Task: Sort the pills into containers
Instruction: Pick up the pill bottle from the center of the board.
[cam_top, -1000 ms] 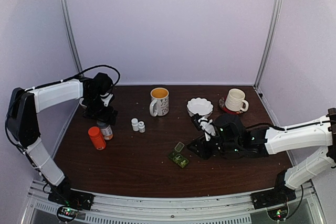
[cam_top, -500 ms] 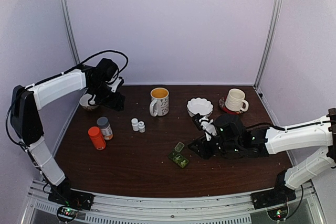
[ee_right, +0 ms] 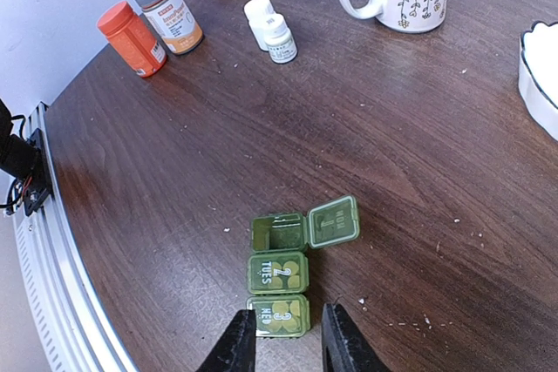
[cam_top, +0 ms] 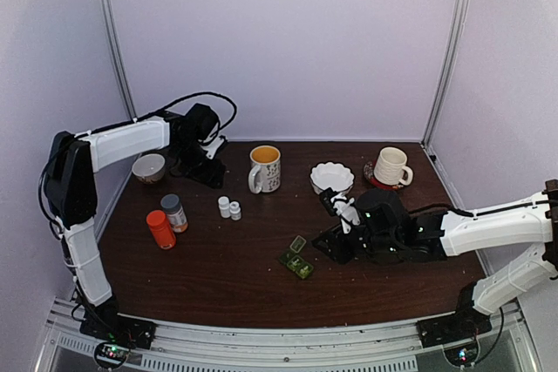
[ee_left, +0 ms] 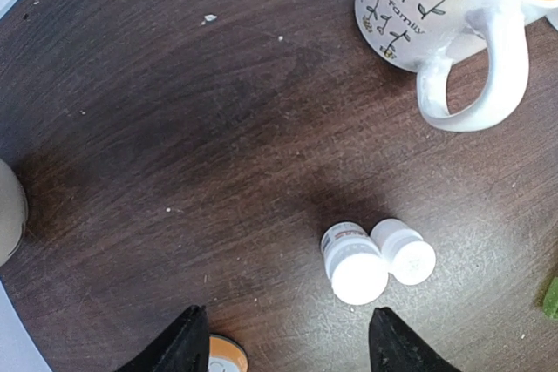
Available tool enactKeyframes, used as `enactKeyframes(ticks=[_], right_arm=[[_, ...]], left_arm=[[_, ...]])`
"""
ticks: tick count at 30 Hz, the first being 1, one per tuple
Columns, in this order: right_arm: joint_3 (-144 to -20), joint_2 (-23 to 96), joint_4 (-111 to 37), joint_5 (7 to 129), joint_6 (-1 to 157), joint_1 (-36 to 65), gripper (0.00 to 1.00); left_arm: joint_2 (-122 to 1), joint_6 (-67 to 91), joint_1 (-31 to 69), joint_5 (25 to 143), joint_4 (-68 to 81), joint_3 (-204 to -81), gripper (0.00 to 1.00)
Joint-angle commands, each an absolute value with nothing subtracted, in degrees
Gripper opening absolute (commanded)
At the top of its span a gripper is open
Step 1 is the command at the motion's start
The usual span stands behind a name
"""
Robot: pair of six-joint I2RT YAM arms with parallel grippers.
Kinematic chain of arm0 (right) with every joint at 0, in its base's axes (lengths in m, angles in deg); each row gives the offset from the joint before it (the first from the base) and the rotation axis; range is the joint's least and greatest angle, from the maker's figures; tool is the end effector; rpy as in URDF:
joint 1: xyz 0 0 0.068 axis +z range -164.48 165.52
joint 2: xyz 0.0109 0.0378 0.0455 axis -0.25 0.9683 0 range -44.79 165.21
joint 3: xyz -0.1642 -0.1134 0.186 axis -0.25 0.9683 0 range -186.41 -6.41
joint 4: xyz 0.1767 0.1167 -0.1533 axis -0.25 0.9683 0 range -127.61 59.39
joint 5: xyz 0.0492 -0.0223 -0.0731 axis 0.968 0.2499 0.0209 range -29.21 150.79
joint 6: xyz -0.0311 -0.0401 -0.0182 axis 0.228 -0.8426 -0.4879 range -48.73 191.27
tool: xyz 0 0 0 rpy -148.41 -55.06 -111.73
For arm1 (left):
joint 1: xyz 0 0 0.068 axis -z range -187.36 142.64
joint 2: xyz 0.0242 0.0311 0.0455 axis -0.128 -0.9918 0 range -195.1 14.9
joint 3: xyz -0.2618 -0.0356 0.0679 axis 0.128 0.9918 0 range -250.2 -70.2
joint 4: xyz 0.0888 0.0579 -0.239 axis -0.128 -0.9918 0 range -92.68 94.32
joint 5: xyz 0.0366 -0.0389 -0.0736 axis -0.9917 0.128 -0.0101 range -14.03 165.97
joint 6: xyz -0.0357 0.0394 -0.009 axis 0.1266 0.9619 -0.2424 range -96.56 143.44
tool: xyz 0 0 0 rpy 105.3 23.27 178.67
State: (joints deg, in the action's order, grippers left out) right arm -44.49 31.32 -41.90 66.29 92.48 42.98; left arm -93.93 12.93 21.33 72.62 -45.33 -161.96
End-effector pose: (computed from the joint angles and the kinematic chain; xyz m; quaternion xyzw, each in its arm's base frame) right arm 0.1464 0.2358 0.2054 -0.2955 0.8301 0.3312 0.3375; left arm 0.3522 -0.1903 0.2481 0.1489 0.9677 -0.0406 0.1996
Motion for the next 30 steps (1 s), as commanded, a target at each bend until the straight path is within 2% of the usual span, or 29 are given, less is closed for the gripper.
enactKeyframes(ticks=[1, 4, 8, 10, 30], right_arm=[[-44.6, 30.5, -42.8, 64.5, 93.4, 42.6, 0.30], [-44.5, 30.8, -43.1, 64.5, 93.9, 42.7, 0.30], [-44.6, 31.4, -43.6, 64.7, 94.4, 42.7, 0.30], [-44.6, 31.7, -43.9, 64.8, 94.7, 42.7, 0.30], [-44.7, 33.0, -44.5, 65.5, 95.3, 42.7, 0.30]], left_arm=[[-95.9, 14.0, 22.0, 74.7, -43.3, -164.2, 0.65], [-96.7, 14.3, 22.1, 76.0, -42.4, -164.2, 0.65], [-97.5, 14.8, 22.2, 79.1, -41.7, -164.2, 0.72], [-98.0, 14.9, 22.2, 79.5, -41.7, -164.4, 0.72], [-102.0, 13.7, 22.7, 80.9, -40.4, -163.0, 0.62]])
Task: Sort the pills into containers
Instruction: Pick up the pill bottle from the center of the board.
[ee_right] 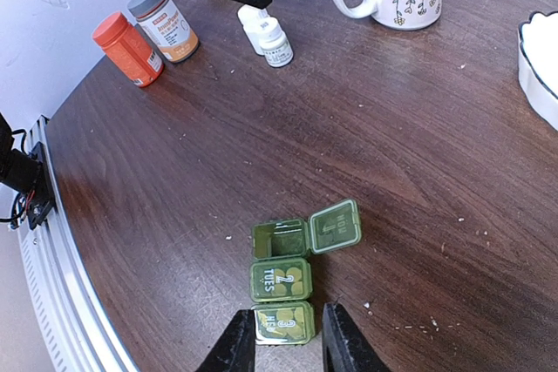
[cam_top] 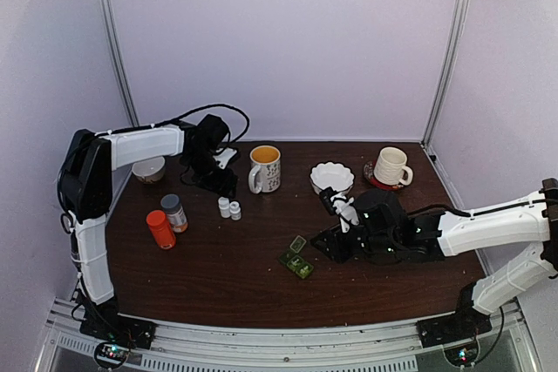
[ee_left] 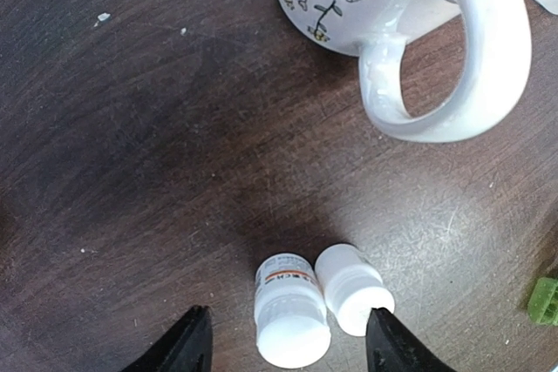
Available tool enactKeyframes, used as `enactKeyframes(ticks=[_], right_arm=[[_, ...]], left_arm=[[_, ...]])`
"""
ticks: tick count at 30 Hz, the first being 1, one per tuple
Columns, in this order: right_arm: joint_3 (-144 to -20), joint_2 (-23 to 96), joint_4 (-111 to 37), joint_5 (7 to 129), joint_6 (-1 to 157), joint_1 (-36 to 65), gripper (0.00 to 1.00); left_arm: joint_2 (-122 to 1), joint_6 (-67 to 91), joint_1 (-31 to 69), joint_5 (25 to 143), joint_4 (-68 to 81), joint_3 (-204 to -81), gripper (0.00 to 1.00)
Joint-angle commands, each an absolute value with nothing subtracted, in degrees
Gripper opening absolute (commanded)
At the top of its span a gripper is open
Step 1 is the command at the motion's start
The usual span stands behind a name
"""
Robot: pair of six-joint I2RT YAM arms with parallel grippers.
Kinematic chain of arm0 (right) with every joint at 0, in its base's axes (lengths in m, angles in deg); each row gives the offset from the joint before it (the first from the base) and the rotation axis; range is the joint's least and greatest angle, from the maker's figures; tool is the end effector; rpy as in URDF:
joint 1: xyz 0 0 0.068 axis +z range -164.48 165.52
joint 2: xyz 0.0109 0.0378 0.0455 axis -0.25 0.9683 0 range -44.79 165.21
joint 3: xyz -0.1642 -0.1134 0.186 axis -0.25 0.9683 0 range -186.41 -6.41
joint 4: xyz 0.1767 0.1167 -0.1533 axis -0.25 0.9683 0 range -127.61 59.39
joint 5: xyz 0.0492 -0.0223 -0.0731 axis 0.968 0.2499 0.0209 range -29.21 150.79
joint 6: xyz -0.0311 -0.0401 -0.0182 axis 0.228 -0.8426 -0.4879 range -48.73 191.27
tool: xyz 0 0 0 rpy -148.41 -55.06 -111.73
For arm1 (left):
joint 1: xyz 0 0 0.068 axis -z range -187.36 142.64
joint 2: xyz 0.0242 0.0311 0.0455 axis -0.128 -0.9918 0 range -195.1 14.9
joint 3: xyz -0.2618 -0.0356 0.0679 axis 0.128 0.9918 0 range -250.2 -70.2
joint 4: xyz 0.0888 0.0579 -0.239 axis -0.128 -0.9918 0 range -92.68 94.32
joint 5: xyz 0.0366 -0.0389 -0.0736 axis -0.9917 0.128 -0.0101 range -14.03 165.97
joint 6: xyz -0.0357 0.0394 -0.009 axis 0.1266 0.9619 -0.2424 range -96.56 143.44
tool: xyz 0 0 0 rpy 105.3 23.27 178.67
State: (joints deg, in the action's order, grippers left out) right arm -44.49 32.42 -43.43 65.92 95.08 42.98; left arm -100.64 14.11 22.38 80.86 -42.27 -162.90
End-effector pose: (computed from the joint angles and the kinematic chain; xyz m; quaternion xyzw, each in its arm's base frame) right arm 0.1484 0.2385 0.2029 -0.2748 0.8354 0.3387 0.3343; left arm 0.3644 -0.2116 0.2093 0.1817 0.9661 -0.0992 0.1541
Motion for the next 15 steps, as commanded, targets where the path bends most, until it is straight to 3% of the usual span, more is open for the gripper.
enactKeyframes(ticks=[1, 15], right_arm=[[-44.6, 33.1, -44.4, 65.4, 95.2, 42.7, 0.30], [-45.2, 34.0, -44.6, 65.8, 95.7, 42.7, 0.31]], left_arm=[[-102.2, 13.6, 22.7, 81.0, -40.5, -163.0, 0.61], [-101.7, 12.6, 22.7, 81.6, -39.9, -160.1, 0.53]])
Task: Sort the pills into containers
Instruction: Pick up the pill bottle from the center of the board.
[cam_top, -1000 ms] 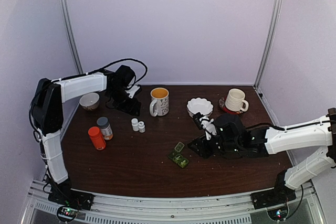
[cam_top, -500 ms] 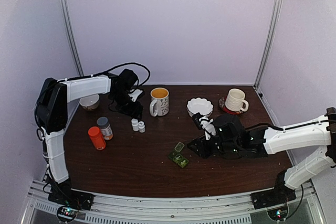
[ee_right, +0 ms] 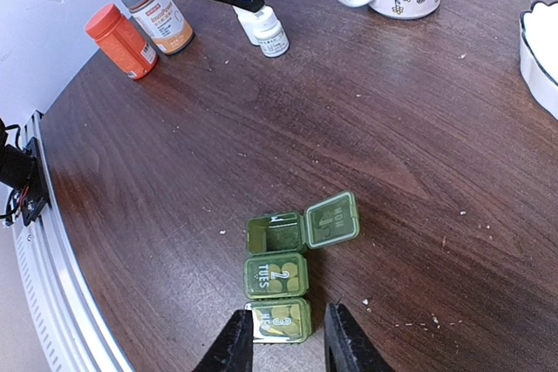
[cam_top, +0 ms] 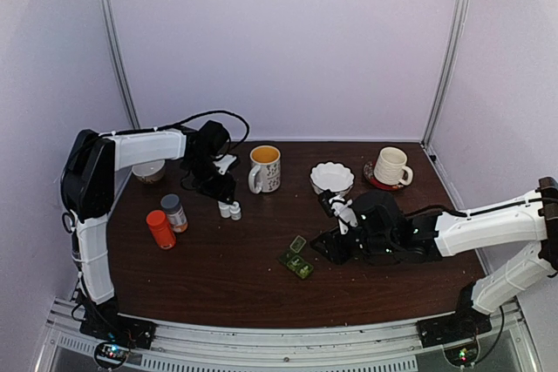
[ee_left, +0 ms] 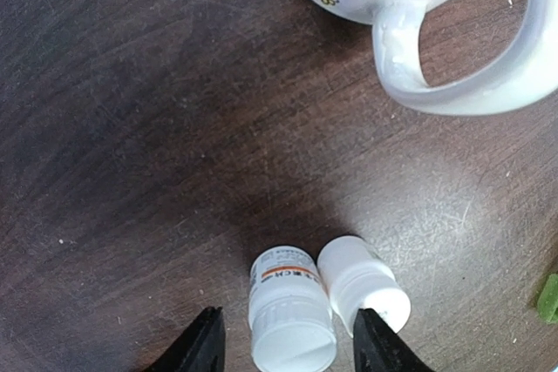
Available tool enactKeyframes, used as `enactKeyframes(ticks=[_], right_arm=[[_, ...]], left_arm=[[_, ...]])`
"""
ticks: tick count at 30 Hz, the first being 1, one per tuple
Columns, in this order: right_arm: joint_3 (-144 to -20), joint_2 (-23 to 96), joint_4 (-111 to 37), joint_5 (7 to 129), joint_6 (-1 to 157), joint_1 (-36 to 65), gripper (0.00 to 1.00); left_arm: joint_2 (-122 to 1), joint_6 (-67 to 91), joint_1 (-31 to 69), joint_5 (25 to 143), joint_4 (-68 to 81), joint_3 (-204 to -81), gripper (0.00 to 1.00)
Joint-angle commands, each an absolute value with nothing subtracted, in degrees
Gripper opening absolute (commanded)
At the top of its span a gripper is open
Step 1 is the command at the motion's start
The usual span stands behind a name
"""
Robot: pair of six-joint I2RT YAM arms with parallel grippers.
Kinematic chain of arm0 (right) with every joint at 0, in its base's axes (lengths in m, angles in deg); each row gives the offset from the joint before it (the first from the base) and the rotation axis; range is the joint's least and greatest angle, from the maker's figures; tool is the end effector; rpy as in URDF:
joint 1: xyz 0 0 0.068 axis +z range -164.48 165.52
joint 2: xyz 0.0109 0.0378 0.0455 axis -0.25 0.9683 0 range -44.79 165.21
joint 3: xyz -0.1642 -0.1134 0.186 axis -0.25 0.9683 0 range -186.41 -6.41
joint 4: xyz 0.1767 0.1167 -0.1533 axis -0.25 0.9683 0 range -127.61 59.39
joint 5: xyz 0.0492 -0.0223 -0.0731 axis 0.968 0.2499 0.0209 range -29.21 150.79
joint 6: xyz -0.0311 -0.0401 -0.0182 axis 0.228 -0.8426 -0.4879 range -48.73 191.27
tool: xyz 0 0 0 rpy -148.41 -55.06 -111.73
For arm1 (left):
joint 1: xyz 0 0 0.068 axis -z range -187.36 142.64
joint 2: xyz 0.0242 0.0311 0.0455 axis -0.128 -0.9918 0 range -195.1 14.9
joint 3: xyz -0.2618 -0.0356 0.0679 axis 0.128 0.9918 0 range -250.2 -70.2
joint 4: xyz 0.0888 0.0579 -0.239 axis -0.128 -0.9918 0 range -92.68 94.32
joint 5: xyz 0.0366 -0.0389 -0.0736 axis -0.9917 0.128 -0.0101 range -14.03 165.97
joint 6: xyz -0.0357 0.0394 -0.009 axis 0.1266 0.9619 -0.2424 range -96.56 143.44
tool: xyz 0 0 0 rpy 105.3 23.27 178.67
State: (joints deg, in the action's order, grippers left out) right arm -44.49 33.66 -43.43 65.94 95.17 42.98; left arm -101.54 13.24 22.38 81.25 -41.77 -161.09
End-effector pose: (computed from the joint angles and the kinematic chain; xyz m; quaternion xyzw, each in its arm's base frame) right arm 0.1494 0.2401 0.1972 -0.2753 0.8406 0.3331 0.3266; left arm 0.3622 -0.2106 0.1944 0.1746 0.9706 -0.0971 0.1342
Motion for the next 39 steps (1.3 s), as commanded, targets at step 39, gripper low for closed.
enactKeyframes(ticks=[39], right_arm=[[-45.1, 34.4, -45.7, 67.4, 96.6, 42.7, 0.32]], left_arm=[[-95.1, 18.4, 22.6, 82.1, -41.9, -157.2, 0.63]])
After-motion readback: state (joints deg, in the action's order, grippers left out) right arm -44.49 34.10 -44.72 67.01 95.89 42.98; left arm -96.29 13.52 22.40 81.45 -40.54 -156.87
